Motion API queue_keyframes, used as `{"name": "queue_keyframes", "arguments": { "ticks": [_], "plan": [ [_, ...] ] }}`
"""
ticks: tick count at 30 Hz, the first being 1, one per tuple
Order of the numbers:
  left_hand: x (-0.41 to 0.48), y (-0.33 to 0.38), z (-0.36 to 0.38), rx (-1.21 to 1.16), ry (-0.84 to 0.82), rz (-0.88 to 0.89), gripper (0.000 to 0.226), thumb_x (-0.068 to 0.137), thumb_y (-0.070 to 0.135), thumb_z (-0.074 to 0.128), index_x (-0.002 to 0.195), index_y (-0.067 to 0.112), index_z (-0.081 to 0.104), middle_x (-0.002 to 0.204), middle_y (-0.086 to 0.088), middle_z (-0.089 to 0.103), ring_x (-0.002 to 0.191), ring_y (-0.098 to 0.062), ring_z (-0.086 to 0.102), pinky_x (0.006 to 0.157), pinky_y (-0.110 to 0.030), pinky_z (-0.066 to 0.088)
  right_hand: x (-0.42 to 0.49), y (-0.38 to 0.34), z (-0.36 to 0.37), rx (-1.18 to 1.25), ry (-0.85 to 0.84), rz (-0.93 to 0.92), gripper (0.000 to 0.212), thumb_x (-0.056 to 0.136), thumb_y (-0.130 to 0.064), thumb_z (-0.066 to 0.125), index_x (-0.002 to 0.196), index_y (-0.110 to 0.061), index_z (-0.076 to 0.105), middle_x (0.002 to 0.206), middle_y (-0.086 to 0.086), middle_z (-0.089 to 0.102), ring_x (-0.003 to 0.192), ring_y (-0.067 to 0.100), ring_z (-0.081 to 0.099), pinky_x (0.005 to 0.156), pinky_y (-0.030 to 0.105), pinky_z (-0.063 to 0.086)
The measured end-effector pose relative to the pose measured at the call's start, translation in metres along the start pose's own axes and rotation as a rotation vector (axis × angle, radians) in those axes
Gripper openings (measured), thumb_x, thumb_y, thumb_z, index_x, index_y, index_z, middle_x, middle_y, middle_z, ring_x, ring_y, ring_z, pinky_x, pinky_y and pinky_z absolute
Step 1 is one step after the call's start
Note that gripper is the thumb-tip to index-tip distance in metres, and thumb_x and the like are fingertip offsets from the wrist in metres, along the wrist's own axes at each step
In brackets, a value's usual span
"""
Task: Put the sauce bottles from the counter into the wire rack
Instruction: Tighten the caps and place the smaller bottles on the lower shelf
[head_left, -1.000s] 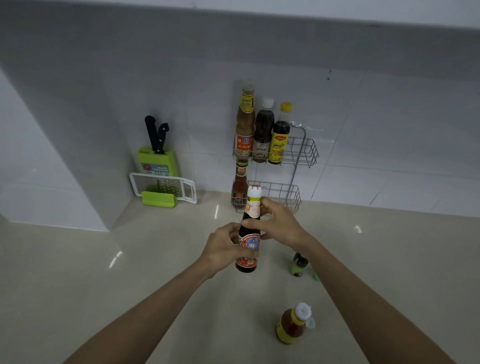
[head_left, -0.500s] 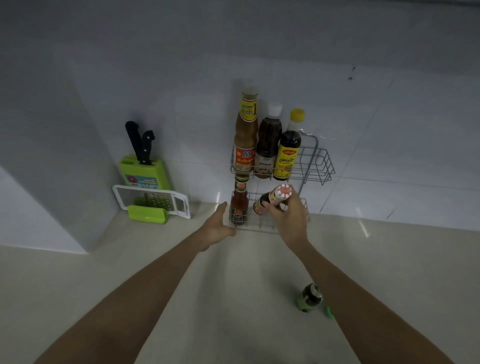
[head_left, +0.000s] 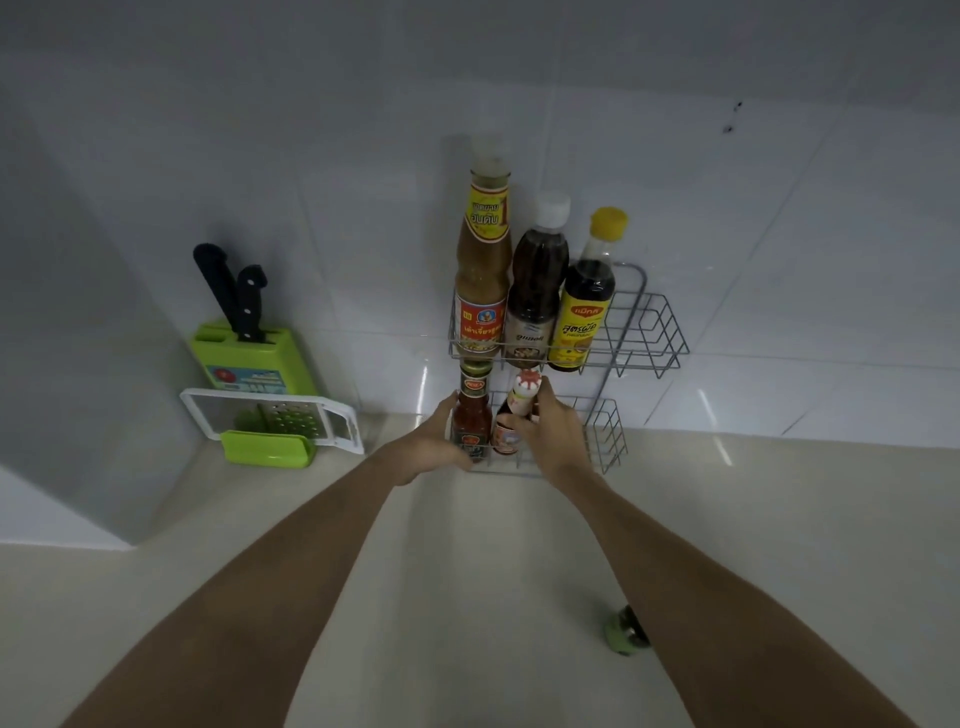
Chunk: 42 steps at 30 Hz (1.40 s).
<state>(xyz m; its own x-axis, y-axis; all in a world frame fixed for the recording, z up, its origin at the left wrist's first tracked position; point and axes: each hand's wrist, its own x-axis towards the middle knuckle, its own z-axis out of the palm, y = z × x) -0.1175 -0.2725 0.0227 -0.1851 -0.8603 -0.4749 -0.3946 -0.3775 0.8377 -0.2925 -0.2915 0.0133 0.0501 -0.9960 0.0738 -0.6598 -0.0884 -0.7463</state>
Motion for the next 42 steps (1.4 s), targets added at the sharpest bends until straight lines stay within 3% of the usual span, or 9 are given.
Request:
{"name": "queue_keyframes", "arguments": {
  "ticks": [6,12,18,22,26,29,33,38,42],
  "plan": [
    [0.004,-0.005,0.005,-0.059,0.000,0.023,0.108,0.072,-0.018,0.065,0.151,0.025,0.006,0.148,-0.009,0.036,0.120,-0.015,0.039,0.098,-0.035,0.042,0.018,0.004,0.003,-0.059,-0.077,0.060,0.050,0.081,-0.039,0.072,0.117,-0.013,0.049,0.105,0.011,0.071,0.096,0.032,0.066,0.080,0.046,0.055],
    [0.004,-0.004,0.006,-0.013,-0.008,-0.002,0.113,0.070,-0.017,0.064,0.151,0.029,0.001,0.151,-0.008,0.033,0.136,-0.026,0.035,0.109,-0.046,0.038,0.022,0.007,0.007,-0.098,-0.169,0.082,0.045,0.089,-0.039,0.061,0.123,-0.014,0.045,0.111,0.014,0.068,0.100,0.036,0.064,0.076,0.038,0.050],
    [0.001,-0.003,0.008,0.021,-0.007,0.001,0.115,0.070,-0.017,0.063,0.152,0.029,-0.003,0.149,-0.007,0.035,0.135,-0.024,0.036,0.105,-0.042,0.041,0.020,0.005,0.003,-0.070,-0.236,0.087,0.049,0.090,-0.032,0.062,0.130,-0.013,0.041,0.119,0.015,0.065,0.108,0.034,0.061,0.078,0.034,0.046],
    [-0.001,0.002,0.009,0.073,-0.005,0.006,0.116,0.073,-0.014,0.064,0.152,0.028,-0.010,0.151,-0.006,0.033,0.139,-0.026,0.033,0.105,-0.038,0.039,0.015,0.004,0.002,-0.046,-0.293,0.115,0.056,0.086,-0.012,0.064,0.133,-0.008,0.034,0.125,0.018,0.059,0.113,0.037,0.058,0.076,0.033,0.042],
    [-0.018,0.010,0.016,0.082,0.037,-0.005,0.108,0.081,-0.012,0.060,0.151,0.022,-0.015,0.157,-0.011,0.024,0.143,-0.027,0.026,0.094,-0.027,0.033,-0.003,-0.001,-0.006,-0.027,-0.261,0.154,0.069,0.088,-0.012,0.063,0.144,-0.012,0.023,0.134,0.020,0.055,0.119,0.037,0.055,0.089,0.038,0.045],
    [-0.039,0.007,0.024,0.062,0.133,0.028,0.094,0.083,-0.007,0.058,0.153,0.017,-0.001,0.155,-0.012,0.029,0.141,-0.026,0.030,0.092,-0.023,0.032,-0.029,-0.002,-0.026,-0.029,-0.250,0.130,0.071,0.092,-0.018,0.061,0.149,-0.011,0.019,0.144,0.018,0.046,0.129,0.034,0.046,0.094,0.031,0.038],
    [-0.074,-0.017,0.044,0.010,0.212,0.149,0.077,0.082,-0.003,0.059,0.148,0.021,0.028,0.148,-0.001,0.041,0.128,-0.010,0.038,0.094,-0.020,0.031,-0.085,0.000,-0.064,-0.028,-0.152,0.057,0.056,0.091,-0.014,0.061,0.141,-0.010,0.036,0.142,0.013,0.049,0.130,0.029,0.046,0.094,0.024,0.034],
    [-0.116,-0.068,0.106,0.075,0.007,0.194,0.070,0.081,-0.007,0.057,0.144,0.018,0.038,0.150,-0.001,0.040,0.140,-0.015,0.036,0.102,-0.020,0.032,-0.175,0.015,-0.097,0.038,-0.005,0.029,0.037,0.090,-0.008,0.061,0.126,-0.016,0.055,0.125,0.002,0.061,0.116,0.018,0.056,0.094,0.021,0.043],
    [-0.152,-0.103,0.161,0.239,-0.303,0.178,0.075,0.078,-0.003,0.056,0.143,0.028,0.038,0.151,0.006,0.037,0.141,-0.011,0.032,0.103,-0.020,0.032,-0.241,0.026,-0.111,-0.058,-0.002,0.023,0.025,0.090,-0.006,0.060,0.111,-0.018,0.065,0.111,-0.005,0.065,0.099,0.007,0.061,0.083,0.005,0.045]
  ]
}}
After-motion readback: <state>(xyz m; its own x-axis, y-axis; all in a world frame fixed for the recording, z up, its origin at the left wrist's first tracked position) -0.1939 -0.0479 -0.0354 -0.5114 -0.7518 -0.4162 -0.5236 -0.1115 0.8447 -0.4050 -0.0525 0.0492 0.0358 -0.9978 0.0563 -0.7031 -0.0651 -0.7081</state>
